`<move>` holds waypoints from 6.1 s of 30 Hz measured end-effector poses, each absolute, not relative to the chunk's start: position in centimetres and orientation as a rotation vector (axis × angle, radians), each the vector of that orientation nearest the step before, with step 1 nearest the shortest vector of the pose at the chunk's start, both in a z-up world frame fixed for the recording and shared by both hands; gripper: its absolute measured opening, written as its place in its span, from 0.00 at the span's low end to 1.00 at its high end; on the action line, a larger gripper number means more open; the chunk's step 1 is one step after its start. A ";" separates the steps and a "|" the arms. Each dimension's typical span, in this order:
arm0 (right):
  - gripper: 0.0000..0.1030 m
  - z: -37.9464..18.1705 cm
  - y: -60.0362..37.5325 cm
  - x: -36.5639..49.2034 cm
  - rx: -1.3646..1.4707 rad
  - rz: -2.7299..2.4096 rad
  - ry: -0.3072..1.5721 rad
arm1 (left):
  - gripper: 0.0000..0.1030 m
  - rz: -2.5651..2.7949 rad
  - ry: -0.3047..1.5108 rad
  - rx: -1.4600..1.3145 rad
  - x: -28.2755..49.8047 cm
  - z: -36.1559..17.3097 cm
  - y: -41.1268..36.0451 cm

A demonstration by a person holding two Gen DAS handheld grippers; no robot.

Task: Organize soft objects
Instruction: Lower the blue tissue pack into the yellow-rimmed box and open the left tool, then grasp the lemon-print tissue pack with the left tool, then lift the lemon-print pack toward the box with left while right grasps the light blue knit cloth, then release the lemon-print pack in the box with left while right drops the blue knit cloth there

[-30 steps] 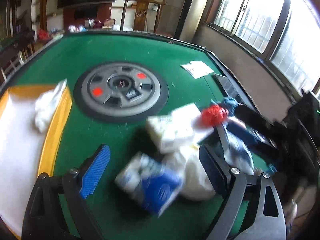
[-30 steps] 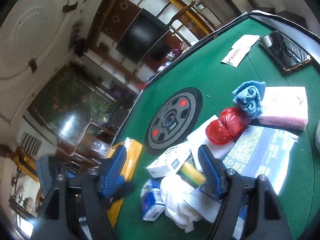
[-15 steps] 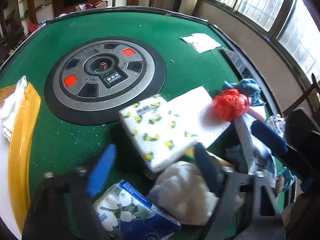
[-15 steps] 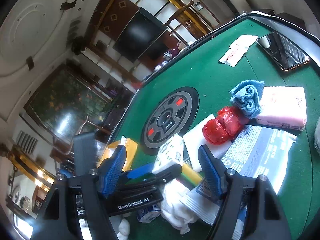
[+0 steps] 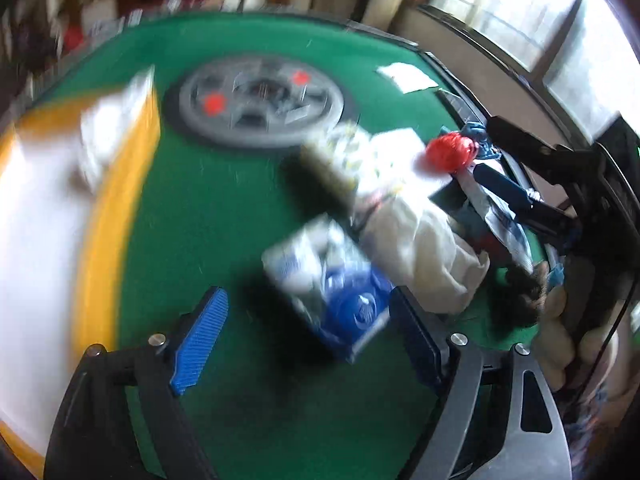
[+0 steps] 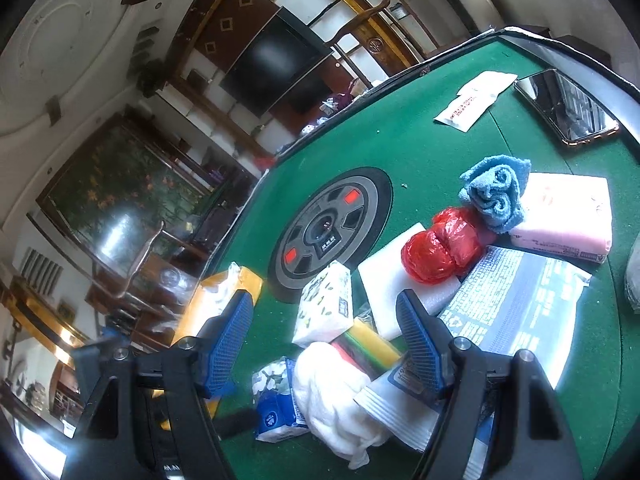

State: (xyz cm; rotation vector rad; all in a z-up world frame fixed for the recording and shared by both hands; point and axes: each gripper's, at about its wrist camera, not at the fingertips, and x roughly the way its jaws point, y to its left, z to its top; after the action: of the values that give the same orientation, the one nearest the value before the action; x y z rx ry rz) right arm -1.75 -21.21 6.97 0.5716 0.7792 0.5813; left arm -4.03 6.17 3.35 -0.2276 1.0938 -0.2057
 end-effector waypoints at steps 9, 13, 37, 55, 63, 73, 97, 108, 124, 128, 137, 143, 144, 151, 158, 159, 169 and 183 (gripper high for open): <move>0.67 6.9 -21.2 -1.8 0.536 0.542 0.779 | 0.78 -0.140 1.032 -0.003 -2.4 1.9 0.8; 0.67 7.0 -21.4 -1.7 0.548 0.540 0.779 | 0.76 -0.249 1.041 -0.138 -3.3 2.9 3.6; 0.67 7.0 -21.0 -1.5 0.500 0.509 0.789 | 0.80 0.025 0.992 -0.538 6.5 3.9 27.9; 0.67 7.1 -21.1 -1.7 0.504 0.494 0.781 | 1.00 -0.266 0.945 -0.367 1.6 10.0 18.7; 0.67 7.8 -22.4 -2.2 0.554 0.489 0.724 | 1.00 -0.335 1.130 -0.253 4.1 6.0 7.4; 0.67 7.8 -22.2 -2.0 0.565 0.505 0.728 | 1.00 -0.182 1.138 -0.182 8.0 2.6 1.8; 0.67 7.5 -21.9 -1.9 0.543 0.491 0.733 | 0.60 -0.283 1.046 -0.197 3.1 3.8 6.6; 0.67 7.2 -22.0 -1.7 0.533 0.473 0.738 | 0.60 -0.328 0.891 -0.404 -5.3 8.7 14.6; 0.67 11.8 -32.0 -10.4 0.377 0.067 0.765 | 0.60 -0.401 0.824 -0.453 -9.5 9.1 16.9; 0.67 10.0 -33.7 -12.1 0.267 -0.045 0.870 | 0.60 -0.396 0.811 -0.465 -9.9 9.0 17.8; 0.41 6.4 -33.1 -11.8 0.142 -0.098 0.925 | 0.60 -0.293 0.788 -0.496 -11.5 8.9 21.8; 0.21 6.8 -33.4 -12.1 0.097 -0.138 0.921 | 0.60 -0.138 0.771 -0.505 -13.0 8.8 27.6; 0.18 7.2 -33.5 -12.3 0.096 -0.140 0.916 | 0.60 -0.113 0.774 -0.511 -13.1 8.6 28.7; 0.18 11.9 -30.2 -12.7 0.111 -0.064 0.804 | 0.61 -0.036 0.802 -0.512 -12.0 7.7 32.6; 0.18 16.5 -18.6 -11.0 0.085 0.263 0.739 | 0.61 -0.057 0.848 -0.495 -7.8 6.9 33.4; 0.18 16.8 -16.0 -10.4 0.082 0.332 0.744 | 0.61 -0.062 0.858 -0.489 -7.1 6.8 33.3; 0.18 12.2 4.1 -6.7 -0.026 0.674 0.891 | 0.61 -0.088 0.980 -0.485 1.5 3.7 33.5; 0.19 6.0 12.7 -2.7 -0.212 0.650 0.986 | 0.70 -0.069 1.021 -0.579 5.2 1.2 34.3</move>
State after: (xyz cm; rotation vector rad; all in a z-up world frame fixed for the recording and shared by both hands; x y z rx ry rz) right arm -2.65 12.70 6.04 -0.2119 0.9863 0.6504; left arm 5.23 34.34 1.22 -0.5786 1.0209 -0.0694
